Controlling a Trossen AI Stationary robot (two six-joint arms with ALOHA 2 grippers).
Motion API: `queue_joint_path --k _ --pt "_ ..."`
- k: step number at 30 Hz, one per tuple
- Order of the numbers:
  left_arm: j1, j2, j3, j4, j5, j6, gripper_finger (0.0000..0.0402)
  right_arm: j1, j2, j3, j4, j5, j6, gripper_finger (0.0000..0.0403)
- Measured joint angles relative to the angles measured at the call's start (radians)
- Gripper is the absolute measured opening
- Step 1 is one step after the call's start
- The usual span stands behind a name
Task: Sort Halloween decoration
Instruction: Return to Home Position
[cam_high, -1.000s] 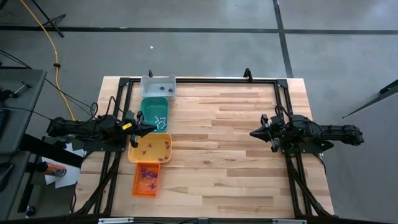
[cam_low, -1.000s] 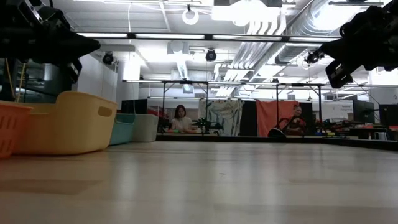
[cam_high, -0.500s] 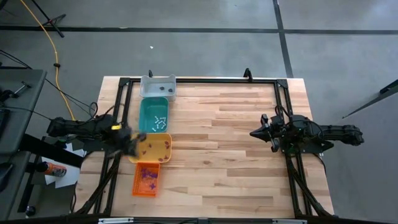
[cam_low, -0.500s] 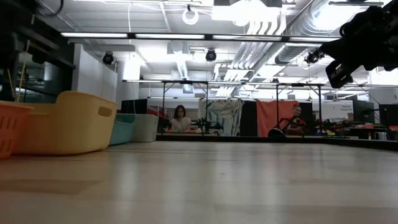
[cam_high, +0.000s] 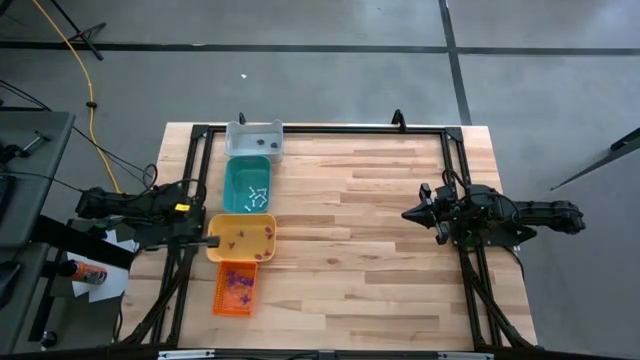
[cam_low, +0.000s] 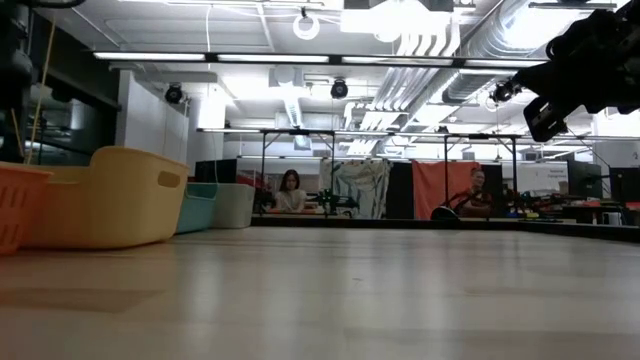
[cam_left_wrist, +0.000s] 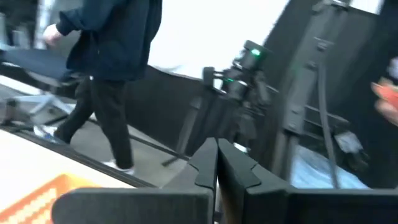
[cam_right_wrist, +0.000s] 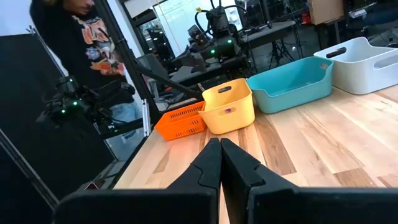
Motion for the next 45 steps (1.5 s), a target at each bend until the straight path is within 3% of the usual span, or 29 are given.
queue_joint_path --k 5,45 --pt "0.000 0.000 0.000 -0.001 -0.055 0.000 0.0000 0.000 0.001 0.000 0.000 0.000 0.000 0.0000" --pt "-0.001 0.000 0.000 0.000 -0.058 -0.018 0.0000 0.000 0.001 0.000 0.000 0.000 0.000 0.0000"
